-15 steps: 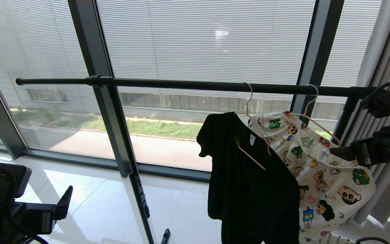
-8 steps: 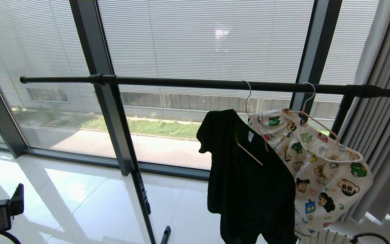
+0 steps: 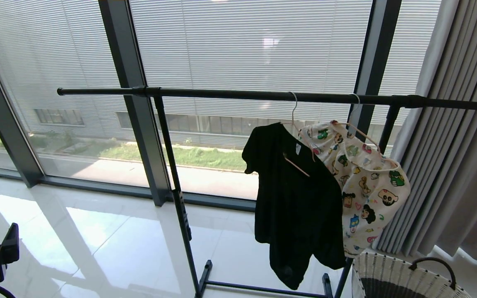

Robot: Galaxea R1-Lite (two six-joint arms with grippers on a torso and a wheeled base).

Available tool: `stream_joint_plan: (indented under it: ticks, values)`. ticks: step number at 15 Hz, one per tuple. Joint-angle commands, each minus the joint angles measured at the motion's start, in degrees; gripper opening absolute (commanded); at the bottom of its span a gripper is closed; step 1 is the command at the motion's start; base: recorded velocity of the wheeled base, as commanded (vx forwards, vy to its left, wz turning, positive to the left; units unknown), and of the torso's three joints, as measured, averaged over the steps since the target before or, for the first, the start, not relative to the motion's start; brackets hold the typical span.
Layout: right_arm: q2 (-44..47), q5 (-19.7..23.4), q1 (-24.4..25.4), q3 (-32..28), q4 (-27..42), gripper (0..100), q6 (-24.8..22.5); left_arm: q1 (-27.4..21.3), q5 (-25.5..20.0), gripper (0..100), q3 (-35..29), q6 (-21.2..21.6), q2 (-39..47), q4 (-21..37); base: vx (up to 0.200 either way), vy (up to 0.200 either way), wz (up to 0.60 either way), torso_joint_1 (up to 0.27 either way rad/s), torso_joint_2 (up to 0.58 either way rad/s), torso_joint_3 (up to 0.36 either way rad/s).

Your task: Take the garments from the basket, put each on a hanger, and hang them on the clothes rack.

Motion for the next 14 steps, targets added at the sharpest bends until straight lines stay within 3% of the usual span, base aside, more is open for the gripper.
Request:
stream_joint_plan:
  ticks: [1,5,8,11,13,14]
  values:
    - [-1.7,0.0,-1.2,1.2,-0.2,100,0.0,0.0,0.0,100,0.6,0.0,-1.2,0.0,-0.200,0.000,0.00,0.007,0.01,0.002]
    - [-8.5,-0.1,-2.6,6.3,-0.2,100,-0.1,0.0,-0.1,100,5.1,0.1,-8.3,0.1,-0.200,0.000,0.00,0.002,0.00,0.005]
    - [-13.4,-0.2,-3.8,10.0,-0.2,100,-0.1,-0.1,-0.1,100,6.2,0.1,-17.8,3.9,0.000,0.000,0.00,0.000,0.00,0.000]
    - [-21.5,-1.6,-3.9,16.9,-0.2,100,0.0,-0.5,-0.2,100,6.2,0.1,-34.9,17.8,0.000,0.000,0.00,0.000,0.00,0.000]
    - [-33.2,-2.7,-3.9,25.1,-0.2,100,0.1,-1.3,-0.6,100,6.2,4.2,-57.0,33.0,0.000,0.000,0.00,-0.124,0.30,0.168]
    - [-37.6,-2.6,-3.9,27.7,-0.2,100,0.2,-1.2,1.6,100,6.2,3.2,-56.7,34.3,0.000,0.000,0.00,-0.188,0.44,0.232]
